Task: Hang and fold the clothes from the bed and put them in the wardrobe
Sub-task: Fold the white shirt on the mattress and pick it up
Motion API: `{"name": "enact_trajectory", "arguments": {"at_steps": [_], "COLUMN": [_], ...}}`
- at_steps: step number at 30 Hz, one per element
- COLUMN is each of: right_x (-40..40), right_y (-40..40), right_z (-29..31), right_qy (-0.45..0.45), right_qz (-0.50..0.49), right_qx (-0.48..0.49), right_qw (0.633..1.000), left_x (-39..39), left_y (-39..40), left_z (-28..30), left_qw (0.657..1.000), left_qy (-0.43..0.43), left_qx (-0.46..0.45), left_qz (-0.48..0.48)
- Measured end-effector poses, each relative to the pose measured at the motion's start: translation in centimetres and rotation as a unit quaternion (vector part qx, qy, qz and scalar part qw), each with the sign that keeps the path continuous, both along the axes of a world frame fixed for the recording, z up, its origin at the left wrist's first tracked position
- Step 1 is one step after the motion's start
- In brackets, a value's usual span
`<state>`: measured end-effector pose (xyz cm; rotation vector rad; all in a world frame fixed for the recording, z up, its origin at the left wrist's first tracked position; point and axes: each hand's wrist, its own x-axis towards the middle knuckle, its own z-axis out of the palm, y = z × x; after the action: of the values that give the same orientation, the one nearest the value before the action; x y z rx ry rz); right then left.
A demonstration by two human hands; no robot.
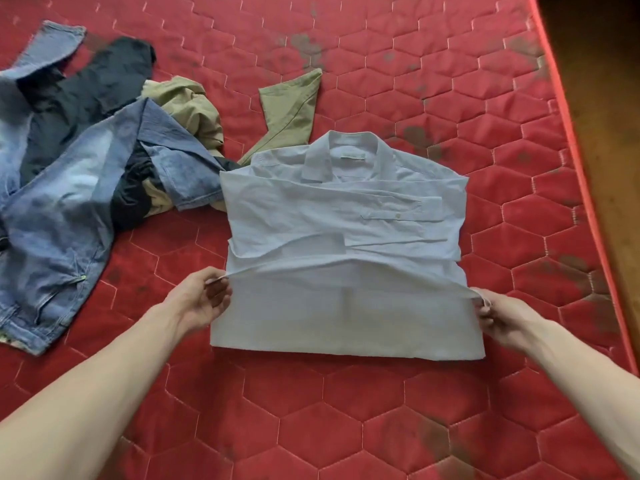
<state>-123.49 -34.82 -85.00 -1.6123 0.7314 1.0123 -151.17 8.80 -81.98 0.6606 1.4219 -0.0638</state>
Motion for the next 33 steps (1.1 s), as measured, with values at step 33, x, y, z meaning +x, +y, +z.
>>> {"name": "enact_trajectory", "arguments": {"at_steps": [33], "right_x": [-5.6], "right_y": [2.3], "right_z": [-6.4], "right_qy": [-0.526], "right_qz": [0.625], "right_qx": [-0.247], "right_qw": [0.521], "left_x": [-1.6], "left_y": [-5.9], "left_z": [-8.1], "left_qw": [0.328], "left_qy": [-0.026], "left_qx": [0.584], "left_qz": [-0.742]}}
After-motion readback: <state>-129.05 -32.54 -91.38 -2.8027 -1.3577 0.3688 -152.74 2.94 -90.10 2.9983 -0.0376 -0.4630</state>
